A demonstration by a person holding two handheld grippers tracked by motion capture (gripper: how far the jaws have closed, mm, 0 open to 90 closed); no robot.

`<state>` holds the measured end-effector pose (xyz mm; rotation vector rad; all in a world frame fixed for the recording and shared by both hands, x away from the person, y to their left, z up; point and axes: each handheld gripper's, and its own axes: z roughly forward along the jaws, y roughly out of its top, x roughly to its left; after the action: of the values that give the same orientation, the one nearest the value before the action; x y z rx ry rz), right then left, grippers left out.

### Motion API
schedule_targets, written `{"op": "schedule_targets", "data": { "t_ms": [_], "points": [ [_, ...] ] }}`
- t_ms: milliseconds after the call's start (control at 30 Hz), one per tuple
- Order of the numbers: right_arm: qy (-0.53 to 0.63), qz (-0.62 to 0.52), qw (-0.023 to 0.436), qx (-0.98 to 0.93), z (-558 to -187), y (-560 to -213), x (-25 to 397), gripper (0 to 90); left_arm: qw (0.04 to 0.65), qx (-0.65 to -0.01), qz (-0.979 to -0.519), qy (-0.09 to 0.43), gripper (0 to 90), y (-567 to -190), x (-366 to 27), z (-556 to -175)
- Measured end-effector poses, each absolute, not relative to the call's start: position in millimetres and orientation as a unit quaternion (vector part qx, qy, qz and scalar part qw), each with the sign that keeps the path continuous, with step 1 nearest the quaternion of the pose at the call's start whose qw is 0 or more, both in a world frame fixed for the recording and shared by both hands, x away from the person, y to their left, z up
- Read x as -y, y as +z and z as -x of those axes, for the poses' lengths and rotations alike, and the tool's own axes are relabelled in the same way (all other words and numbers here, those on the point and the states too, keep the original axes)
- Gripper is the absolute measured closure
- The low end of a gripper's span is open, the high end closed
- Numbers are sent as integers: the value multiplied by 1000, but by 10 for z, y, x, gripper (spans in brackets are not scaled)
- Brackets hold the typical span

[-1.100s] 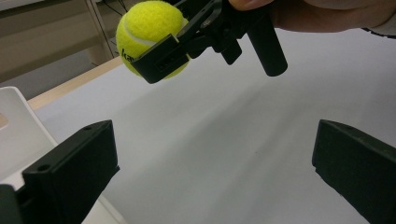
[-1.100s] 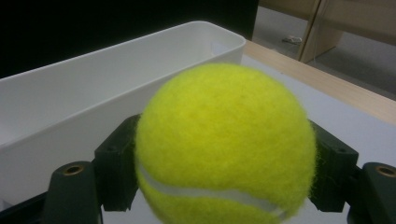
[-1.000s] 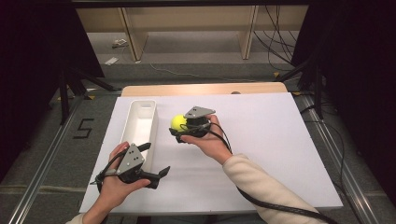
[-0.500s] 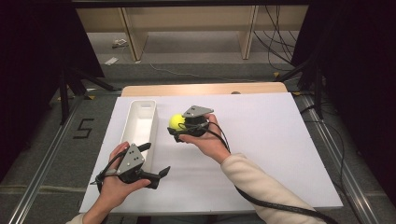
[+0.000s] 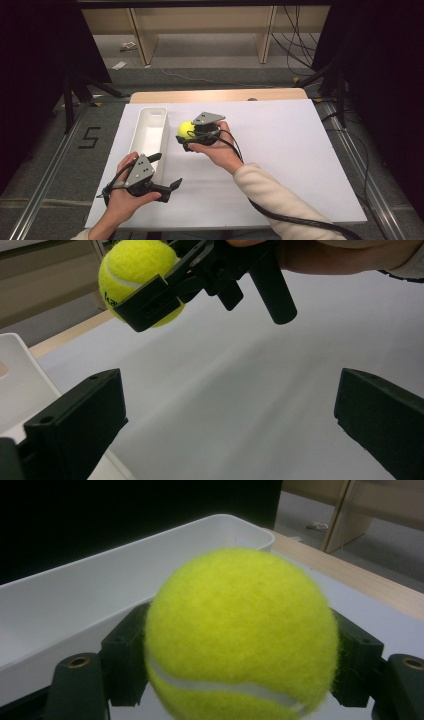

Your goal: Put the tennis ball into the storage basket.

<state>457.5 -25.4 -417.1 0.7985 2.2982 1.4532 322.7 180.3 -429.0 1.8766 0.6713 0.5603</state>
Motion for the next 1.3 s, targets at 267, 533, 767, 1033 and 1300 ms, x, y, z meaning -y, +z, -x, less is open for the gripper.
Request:
{"op": "schedule_targets", "data": {
  "t_ms": [267,533,767,1033,1300],
  "points": [
    [508,-281,152,-800,-4581,-4176,237,267,510,-278,-780,232,0,-4290,-1801,-3226],
    [508,-280,152,-800,-4593,-4165,215,266,509,-278,-781,232,0,-4292,-1799,-3227],
    [507,-277,151,-802,-4604,-4140,192,266,510,-278,-780,233,0,-4289,-1800,-3225],
    [507,-276,152,-802,-4621,-4129,182,266,509,-278,-780,233,0,-4290,-1800,-3226],
    [507,-275,151,-803,-4624,-4106,156,266,509,-276,-781,235,0,-4287,-1802,-3227]
  ]
}}
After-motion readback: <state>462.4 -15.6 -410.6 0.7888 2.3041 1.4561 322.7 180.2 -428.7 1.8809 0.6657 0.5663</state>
